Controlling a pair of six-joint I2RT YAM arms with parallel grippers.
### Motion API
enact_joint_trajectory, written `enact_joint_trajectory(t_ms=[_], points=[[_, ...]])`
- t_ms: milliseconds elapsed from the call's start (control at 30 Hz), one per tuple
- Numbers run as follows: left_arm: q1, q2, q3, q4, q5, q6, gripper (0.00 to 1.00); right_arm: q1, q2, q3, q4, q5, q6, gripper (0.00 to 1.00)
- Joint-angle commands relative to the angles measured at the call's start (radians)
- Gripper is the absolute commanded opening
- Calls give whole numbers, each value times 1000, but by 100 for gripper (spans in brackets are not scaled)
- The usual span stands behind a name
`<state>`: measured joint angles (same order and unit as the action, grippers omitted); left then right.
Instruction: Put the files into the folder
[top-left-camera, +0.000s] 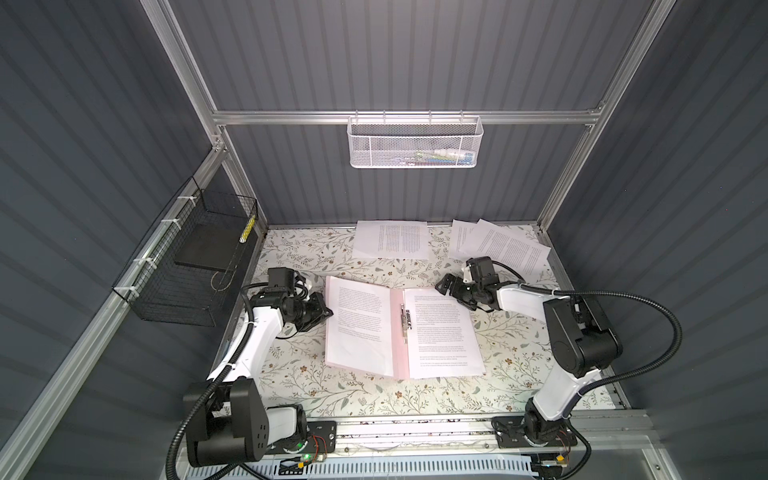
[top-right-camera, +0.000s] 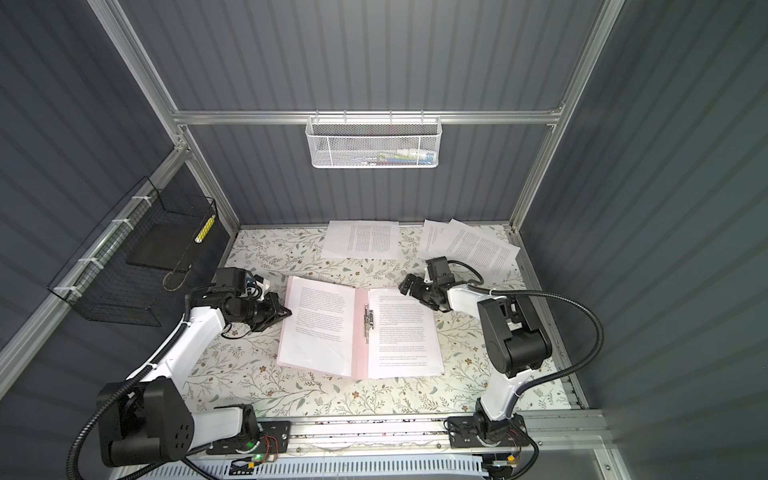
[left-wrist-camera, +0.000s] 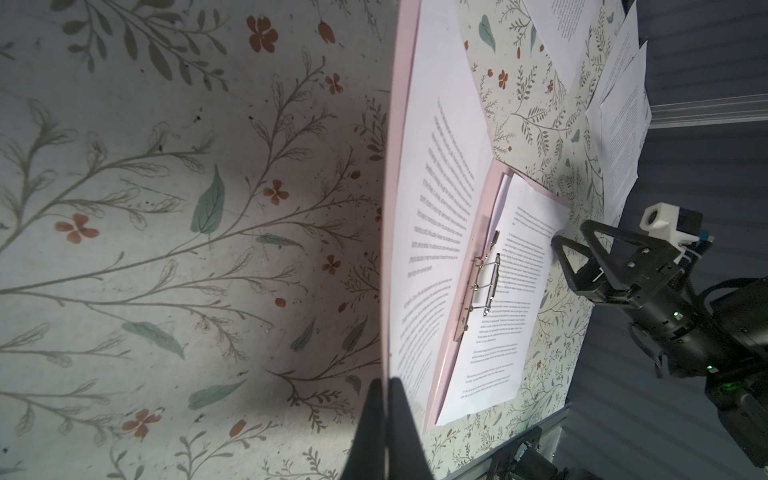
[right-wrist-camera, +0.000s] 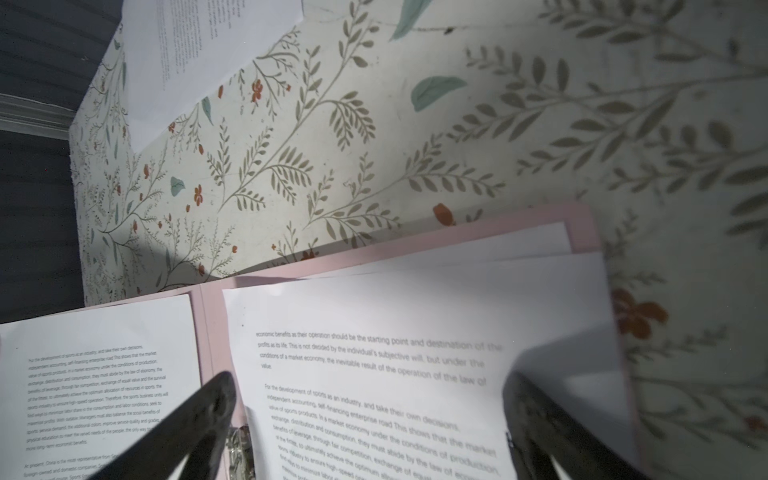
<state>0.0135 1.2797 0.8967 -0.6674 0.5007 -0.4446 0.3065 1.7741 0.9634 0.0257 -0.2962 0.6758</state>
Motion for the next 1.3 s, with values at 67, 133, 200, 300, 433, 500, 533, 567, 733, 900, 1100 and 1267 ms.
enact_joint_trajectory(t_ms=[67,133,200,300,433,500,533,567,733,900,1100,1267], points=[[-3,10,12,-37,-2,28,0,5,-39,46,-40,-11,-29,99],[-3,6,27,-57,-8,42,0,4,-95,43,-42,12,-40,99],[-3,-7,38,-79,-12,54,0,2,-150,47,-54,34,-64,99],[-3,-28,60,-143,-29,80,0,-12,-210,69,-113,74,-111,99],[-3,-73,74,-198,-62,92,0,-40,-266,87,-182,100,-134,99],[-3,-75,78,-225,-91,89,0,-50,-278,96,-220,89,-141,99],[-3,-74,81,-233,-98,88,0,-51,-284,98,-242,90,-152,99],[-2,-75,80,-233,-101,86,1,-51,-293,90,-253,89,-160,99],[2,-87,117,-264,-235,46,13,-52,-374,-11,-249,146,-161,99],[2,-114,221,-306,-352,-10,47,-101,-485,-123,-191,148,-122,99],[-2,-121,339,-322,-299,2,63,-209,-519,-128,-159,141,-89,99],[-149,-99,370,-291,-275,-40,65,-327,-293,73,-243,109,-73,99]])
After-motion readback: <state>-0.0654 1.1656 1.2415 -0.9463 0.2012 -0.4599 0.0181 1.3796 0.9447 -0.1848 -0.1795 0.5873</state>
